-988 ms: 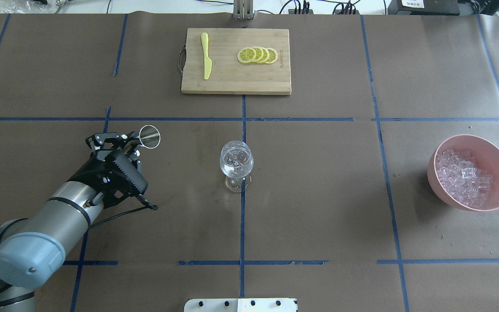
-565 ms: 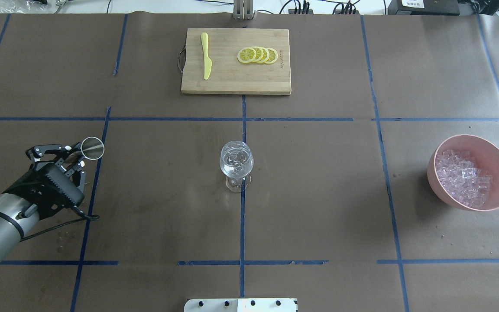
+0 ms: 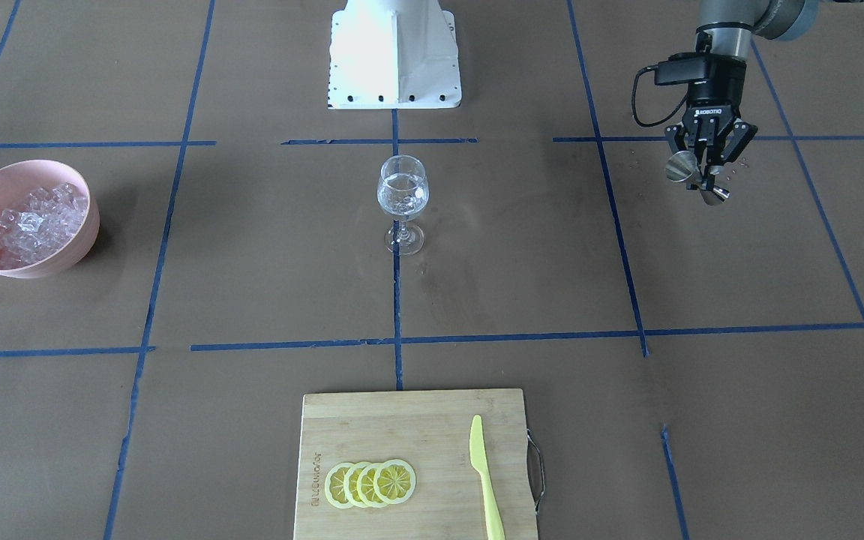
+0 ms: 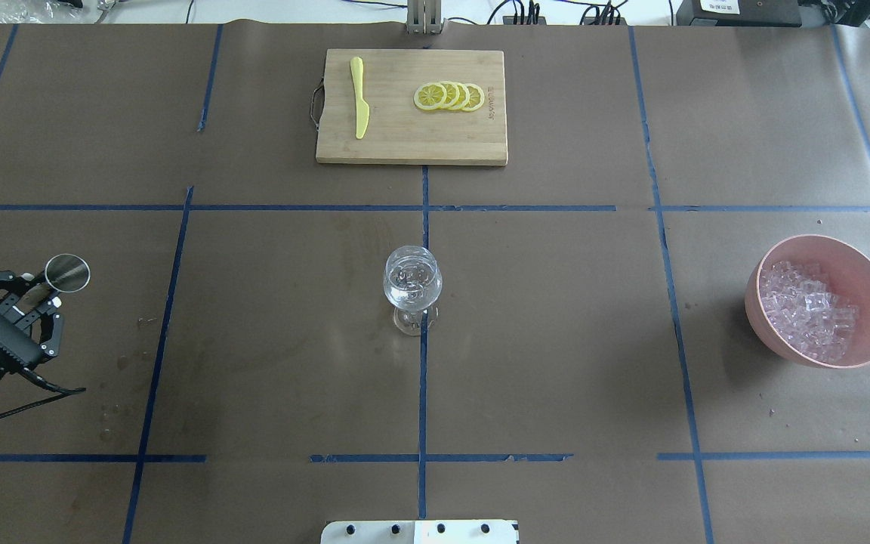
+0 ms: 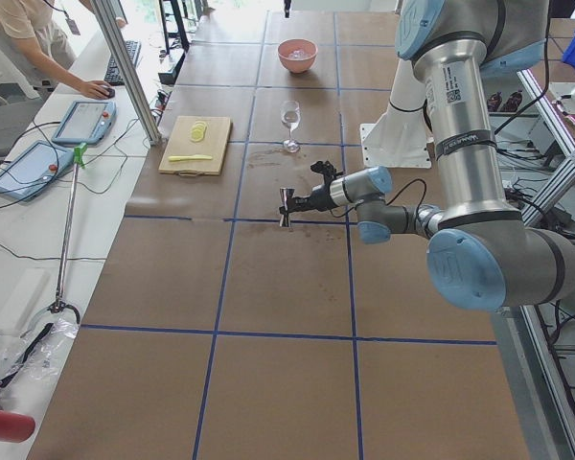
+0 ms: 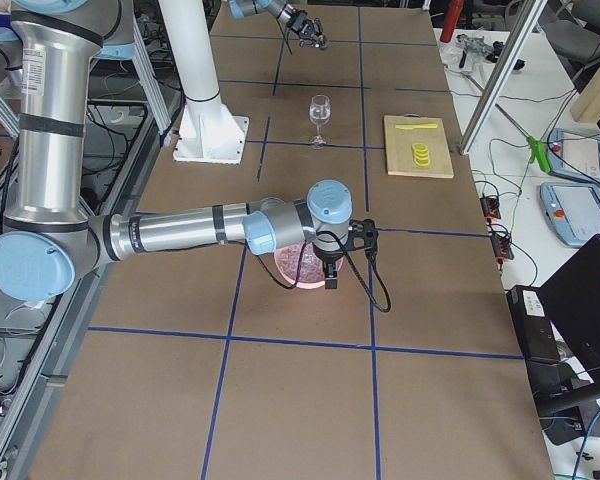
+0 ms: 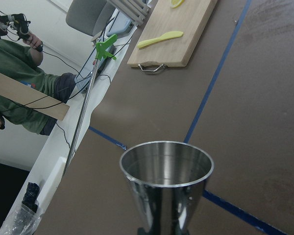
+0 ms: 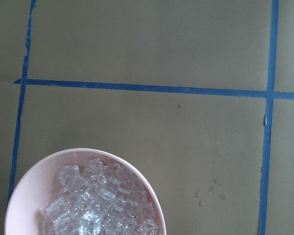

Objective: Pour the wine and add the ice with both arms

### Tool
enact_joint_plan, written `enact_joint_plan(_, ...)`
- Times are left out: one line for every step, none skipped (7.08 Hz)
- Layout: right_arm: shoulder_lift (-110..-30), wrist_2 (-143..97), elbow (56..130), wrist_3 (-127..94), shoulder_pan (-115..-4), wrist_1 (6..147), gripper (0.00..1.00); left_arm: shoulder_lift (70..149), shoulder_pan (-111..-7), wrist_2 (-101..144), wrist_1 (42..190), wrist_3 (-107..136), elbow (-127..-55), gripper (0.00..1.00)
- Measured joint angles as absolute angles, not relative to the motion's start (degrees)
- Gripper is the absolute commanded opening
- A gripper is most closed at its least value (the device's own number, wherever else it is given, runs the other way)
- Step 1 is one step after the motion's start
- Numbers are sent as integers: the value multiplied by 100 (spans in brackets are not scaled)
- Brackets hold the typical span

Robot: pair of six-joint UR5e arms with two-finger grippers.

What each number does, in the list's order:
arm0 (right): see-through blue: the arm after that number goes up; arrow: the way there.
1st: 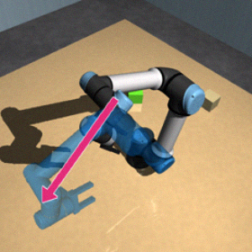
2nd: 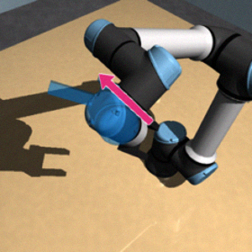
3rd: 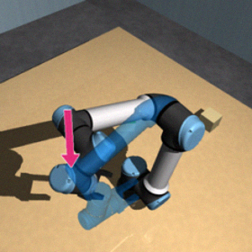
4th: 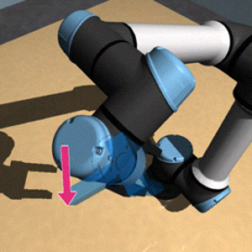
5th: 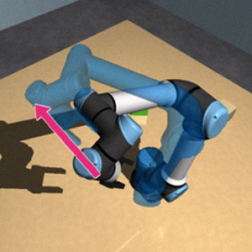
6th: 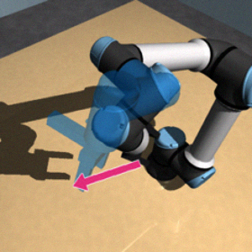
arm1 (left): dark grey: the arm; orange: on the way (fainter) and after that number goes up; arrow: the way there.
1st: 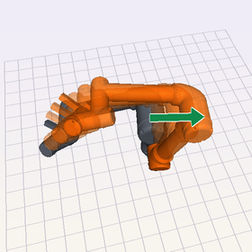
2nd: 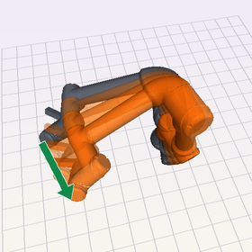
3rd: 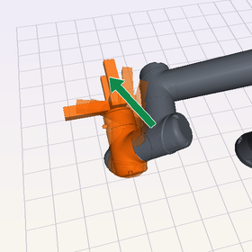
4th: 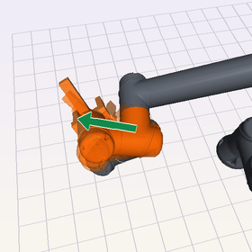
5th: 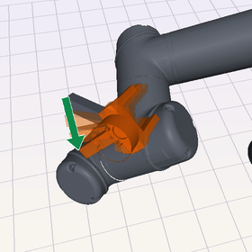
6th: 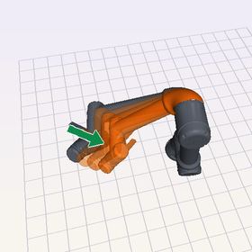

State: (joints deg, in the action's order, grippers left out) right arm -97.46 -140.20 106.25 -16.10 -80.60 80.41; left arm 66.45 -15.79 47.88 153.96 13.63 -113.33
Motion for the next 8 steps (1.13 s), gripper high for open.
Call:
enact_joint_plan(-9717,-14014,10613,-1614,-8060,8044,100,6463,-1580,4770,15672,1949,-11132,0)
enact_joint_plan(-9698,-14013,10606,-1616,-8060,8048,100,6376,-1582,4744,15824,2515,-10959,0)
enact_joint_plan(-9688,-14016,10602,-1617,-8059,8050,100,6329,-1582,4731,15909,3171,-10869,0)
enact_joint_plan(-9669,-14016,10598,-1617,-8060,8050,100,6313,-1581,4722,16000,3850,-10819,0)
enact_joint_plan(-9641,-14013,10594,-1617,-8057,8051,100,6316,-1574,4663,16140,4568,-10712,0)
enact_joint_plan(-9625,-14011,10593,-1617,-8054,8051,100,6329,-1564,4538,16259,5209,-10556,0)
enact_joint_plan(-9619,-14010,10591,-1617,-8053,8051,100,6359,-1546,4386,16315,5607,-10465,0)
enact_joint_plan(-9617,-14012,10591,-1617,-8051,8051,100,6449,-1521,4222,16337,6001,-10379,0)
